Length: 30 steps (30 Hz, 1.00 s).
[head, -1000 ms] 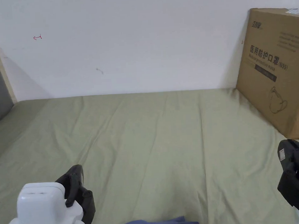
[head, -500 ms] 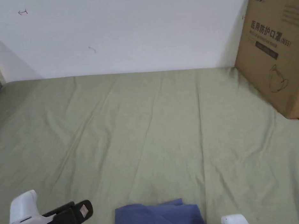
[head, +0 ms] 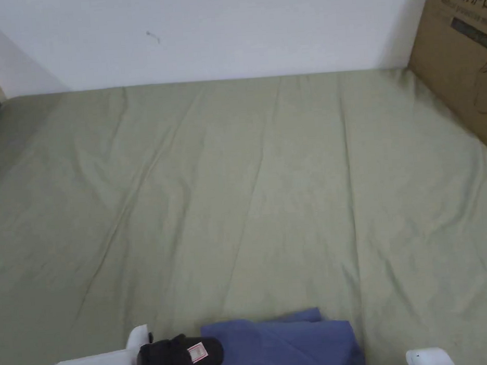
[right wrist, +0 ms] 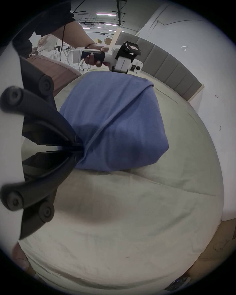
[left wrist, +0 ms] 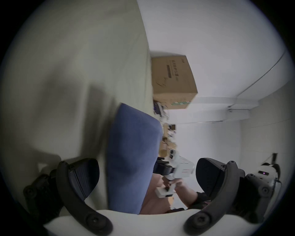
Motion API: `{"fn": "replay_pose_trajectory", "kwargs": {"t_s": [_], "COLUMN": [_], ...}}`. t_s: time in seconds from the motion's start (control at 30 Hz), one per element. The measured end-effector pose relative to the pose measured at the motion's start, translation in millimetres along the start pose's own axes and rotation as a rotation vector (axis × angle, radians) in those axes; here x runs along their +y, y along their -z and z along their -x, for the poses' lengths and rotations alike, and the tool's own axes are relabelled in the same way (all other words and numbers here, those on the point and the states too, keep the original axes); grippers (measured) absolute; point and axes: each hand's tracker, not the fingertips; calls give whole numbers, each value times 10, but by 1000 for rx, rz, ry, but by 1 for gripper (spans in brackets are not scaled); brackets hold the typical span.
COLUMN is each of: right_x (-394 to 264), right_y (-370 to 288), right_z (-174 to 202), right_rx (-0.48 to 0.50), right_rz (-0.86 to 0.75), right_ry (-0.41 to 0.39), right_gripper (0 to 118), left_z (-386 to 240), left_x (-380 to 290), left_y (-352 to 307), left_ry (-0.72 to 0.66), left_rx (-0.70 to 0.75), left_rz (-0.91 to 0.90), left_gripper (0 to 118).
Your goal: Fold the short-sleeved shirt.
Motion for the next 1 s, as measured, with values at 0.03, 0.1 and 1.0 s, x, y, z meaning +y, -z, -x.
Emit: {"fn": "replay_pose_trajectory", "kwargs": {"t_s": [0.03, 0.1, 1.0], "right_x": [-3, -10, 47], "right_y": [0, -2, -955], "right_z": [-7, -15, 554], "right_rx": [5, 10, -35], "right_rz": [0, -1, -304], "right_ry": [10, 21, 32], "right_gripper": [5, 5, 6], "left_z": [26, 73, -1616], "left_x": [25, 46, 610], "left_y": [139, 343, -2270], "left_ry": [-16, -2, 466], "left_rx": [-17, -59, 1012], "left_rz": [30, 60, -106], "left_gripper": [118, 117, 21]}}
